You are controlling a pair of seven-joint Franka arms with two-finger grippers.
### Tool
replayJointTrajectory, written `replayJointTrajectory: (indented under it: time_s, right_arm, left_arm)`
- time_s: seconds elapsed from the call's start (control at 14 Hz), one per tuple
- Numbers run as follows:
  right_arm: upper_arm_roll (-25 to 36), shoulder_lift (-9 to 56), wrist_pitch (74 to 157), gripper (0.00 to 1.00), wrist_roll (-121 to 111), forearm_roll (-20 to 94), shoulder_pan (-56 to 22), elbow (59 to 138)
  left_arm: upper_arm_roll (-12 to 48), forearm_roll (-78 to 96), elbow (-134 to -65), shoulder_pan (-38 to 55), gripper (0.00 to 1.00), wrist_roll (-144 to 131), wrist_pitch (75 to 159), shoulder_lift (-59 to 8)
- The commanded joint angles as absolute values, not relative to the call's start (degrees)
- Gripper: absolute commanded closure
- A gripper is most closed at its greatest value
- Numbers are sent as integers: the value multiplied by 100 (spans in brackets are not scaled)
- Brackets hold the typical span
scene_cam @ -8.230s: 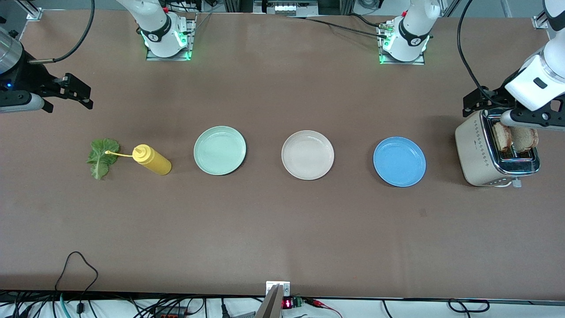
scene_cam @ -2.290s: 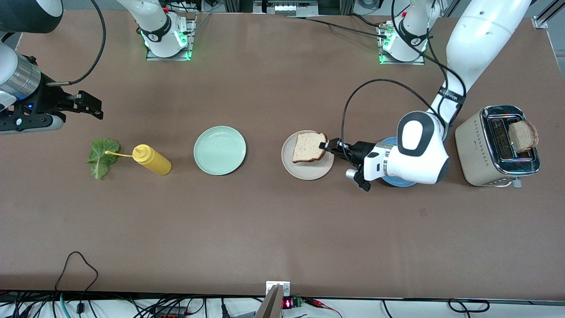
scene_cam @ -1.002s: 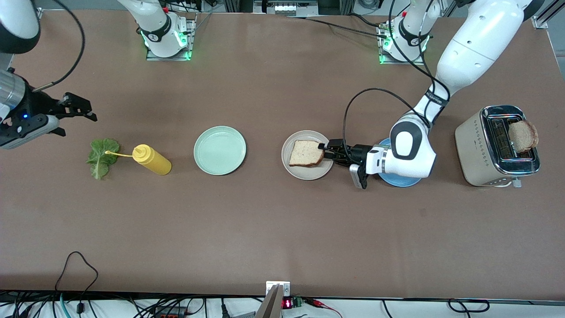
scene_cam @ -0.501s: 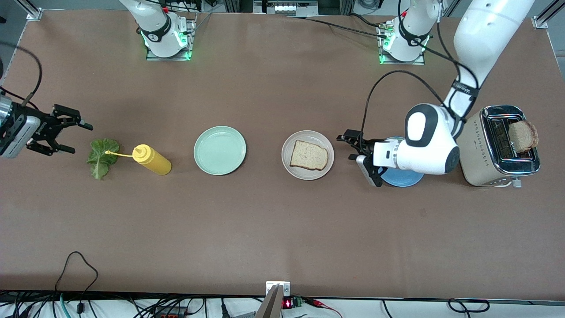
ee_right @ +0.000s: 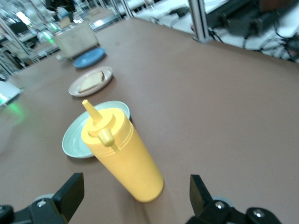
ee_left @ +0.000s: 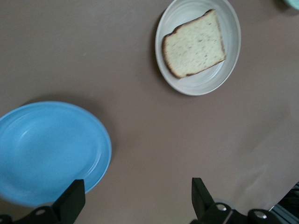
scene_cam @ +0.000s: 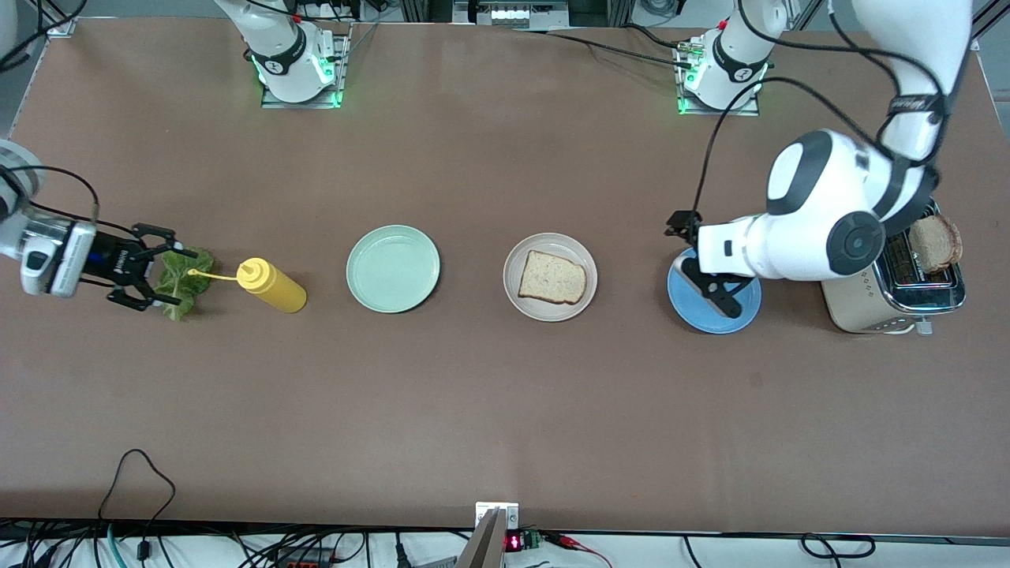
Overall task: Make sandwich in beige plate with both arms
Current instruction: 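Reach the right gripper to the mustard bottle while the left gripper withdraws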
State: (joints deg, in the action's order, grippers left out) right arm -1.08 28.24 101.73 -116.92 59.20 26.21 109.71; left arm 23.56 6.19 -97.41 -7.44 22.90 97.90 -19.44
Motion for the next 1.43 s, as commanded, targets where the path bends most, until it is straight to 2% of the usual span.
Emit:
replayJointTrajectory:
  time_s: [0.0,0.21,0.36,0.43,0.57,0.72,0.93,1.07,1.22,1.29,1.36]
  right_arm:
    - [-202,3329,9652,0,-12810,6563,2751,10907]
    - [-202,3848,9308,0,-13699,6916,2751,10899]
    - [-246,4156,9098,0,-14166,7092,2716,10881]
    - [-263,4296,9010,0,-14368,7249,2690,10863]
    - [-264,4394,9000,0,-14764,7365,2541,10855]
    - [-264,4464,8991,0,-15054,7540,2391,10854]
    - [-264,4588,8974,0,-15319,7716,2180,10767]
    - [-264,4605,8974,0,-15337,7778,2092,10767]
    - [-264,4605,8974,0,-15337,7787,2013,10767]
    - [-264,4597,8974,22,-15363,7778,1995,10758]
    - [-264,4588,8974,50,-15372,7778,1995,10758]
  left_arm:
    - [2347,-7,-9300,-721,0,1960,9099,-1741]
    - [2338,-588,-8546,-712,0,1951,8299,-1740]
    - [2224,-598,-8507,-712,0,1934,8235,-1417]
    - [1841,-598,-8534,-555,0,1864,8253,-1250]
    - [744,-501,-8779,242,0,1461,8436,-854]
    - [151,-475,-9191,684,0,1135,8989,-389]
    - [-53,-379,-10175,712,0,819,10095,280]
    - [-62,-19,-10458,642,0,432,10151,509]
    - [-9,-9,-10450,633,0,325,10064,501]
    - [0,-9,-10407,633,0,325,9976,475]
    - [0,-9,-10398,633,0,325,9958,466]
